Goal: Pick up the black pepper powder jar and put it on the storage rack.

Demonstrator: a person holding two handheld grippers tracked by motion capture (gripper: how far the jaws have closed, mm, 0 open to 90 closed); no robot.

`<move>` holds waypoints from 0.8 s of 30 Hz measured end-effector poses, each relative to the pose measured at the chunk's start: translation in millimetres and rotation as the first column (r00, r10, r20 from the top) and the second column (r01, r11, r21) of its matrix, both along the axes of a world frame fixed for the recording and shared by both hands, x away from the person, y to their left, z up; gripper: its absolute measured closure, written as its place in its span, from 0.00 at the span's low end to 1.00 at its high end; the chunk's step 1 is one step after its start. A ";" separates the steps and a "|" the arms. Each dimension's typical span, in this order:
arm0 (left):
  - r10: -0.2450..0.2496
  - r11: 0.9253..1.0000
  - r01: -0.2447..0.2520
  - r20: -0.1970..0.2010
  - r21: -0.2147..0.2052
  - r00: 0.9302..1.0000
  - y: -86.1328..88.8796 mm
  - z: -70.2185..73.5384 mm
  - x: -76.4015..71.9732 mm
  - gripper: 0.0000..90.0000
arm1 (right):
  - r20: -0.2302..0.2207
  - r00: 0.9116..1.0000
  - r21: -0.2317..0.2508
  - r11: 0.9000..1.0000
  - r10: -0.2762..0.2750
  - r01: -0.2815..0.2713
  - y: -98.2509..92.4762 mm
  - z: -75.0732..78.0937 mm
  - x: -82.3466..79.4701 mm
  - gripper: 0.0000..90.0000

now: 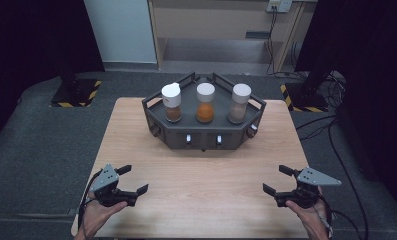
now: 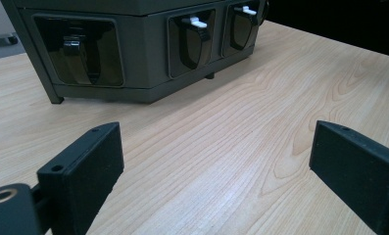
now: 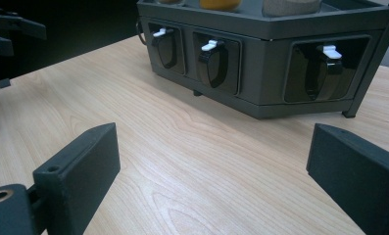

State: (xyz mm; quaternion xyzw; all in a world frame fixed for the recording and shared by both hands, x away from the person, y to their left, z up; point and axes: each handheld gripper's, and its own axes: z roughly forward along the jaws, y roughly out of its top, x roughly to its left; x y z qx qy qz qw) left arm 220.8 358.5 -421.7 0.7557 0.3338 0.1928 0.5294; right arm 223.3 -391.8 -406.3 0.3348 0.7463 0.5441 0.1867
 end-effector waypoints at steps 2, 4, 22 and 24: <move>-0.001 1.000 0.001 0.000 0.000 1.000 0.0 -0.1 0.2 0.05 | -0.001 1.000 0.005 1.000 -0.001 0.001 -0.8 -0.5 0.0 0.07; -0.002 1.000 0.002 0.000 0.002 1.000 -0.2 0.0 0.1 0.05 | -0.004 1.000 0.010 1.000 -0.004 0.004 -1.6 -0.9 0.3 0.07; 0.006 1.000 -0.006 -0.008 -0.023 1.000 3.0 -2.0 0.7 0.05 | -0.016 1.000 0.031 0.999 -0.011 0.011 -4.0 -3.1 1.5 0.07; 0.006 1.000 -0.006 -0.009 -0.023 1.000 3.1 -2.0 1.1 0.05 | -0.017 1.000 0.031 0.999 -0.011 0.012 -4.2 -3.2 1.6 0.07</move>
